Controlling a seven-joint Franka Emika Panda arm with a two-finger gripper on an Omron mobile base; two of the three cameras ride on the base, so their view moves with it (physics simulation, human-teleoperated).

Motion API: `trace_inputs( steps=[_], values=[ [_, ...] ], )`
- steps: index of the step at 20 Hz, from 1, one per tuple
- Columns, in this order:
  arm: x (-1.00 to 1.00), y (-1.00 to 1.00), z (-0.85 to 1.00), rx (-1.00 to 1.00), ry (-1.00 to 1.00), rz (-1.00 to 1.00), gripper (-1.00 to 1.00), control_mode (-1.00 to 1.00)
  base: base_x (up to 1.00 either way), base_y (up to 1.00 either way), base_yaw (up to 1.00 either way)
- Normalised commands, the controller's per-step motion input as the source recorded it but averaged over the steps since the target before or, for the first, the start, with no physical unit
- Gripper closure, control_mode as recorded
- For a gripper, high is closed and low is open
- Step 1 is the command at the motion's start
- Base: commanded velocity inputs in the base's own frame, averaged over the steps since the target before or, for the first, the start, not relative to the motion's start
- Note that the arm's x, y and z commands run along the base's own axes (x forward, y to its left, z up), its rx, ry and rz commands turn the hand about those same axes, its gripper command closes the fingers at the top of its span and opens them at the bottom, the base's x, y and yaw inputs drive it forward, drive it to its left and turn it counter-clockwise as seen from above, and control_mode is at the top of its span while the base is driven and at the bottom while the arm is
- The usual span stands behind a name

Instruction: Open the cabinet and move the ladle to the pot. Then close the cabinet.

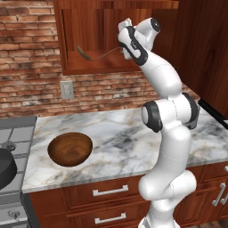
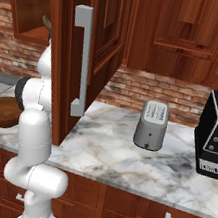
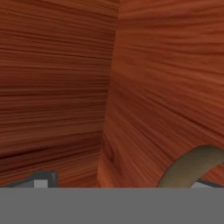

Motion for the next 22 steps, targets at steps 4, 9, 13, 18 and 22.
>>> trace_inputs(
  steps=[4,9,13,18,22],
  values=[
    [0.05,0.0,-0.79,0.03,0.0,0.0,-1.0,-1.0,0.0,0.0,0.0],
    [0.05,0.0,-0.88,0.04,-0.02,0.0,-1.0,-1.0,0.0,0.0,0.0],
    [0.0,0.0,-1.0,0.02,-0.13,0.0,-1.0,-1.0,0.0,0.0,0.0],
    [0.0,0.0,-1.0,0.05,-0.15,0.0,-1.0,-1.0,0.0,0.0,0.0],
    [0.0,0.0,-1.0,0.07,-0.1,0.0,-1.0,-1.0,0.0,0.0,0.0]
  ],
)
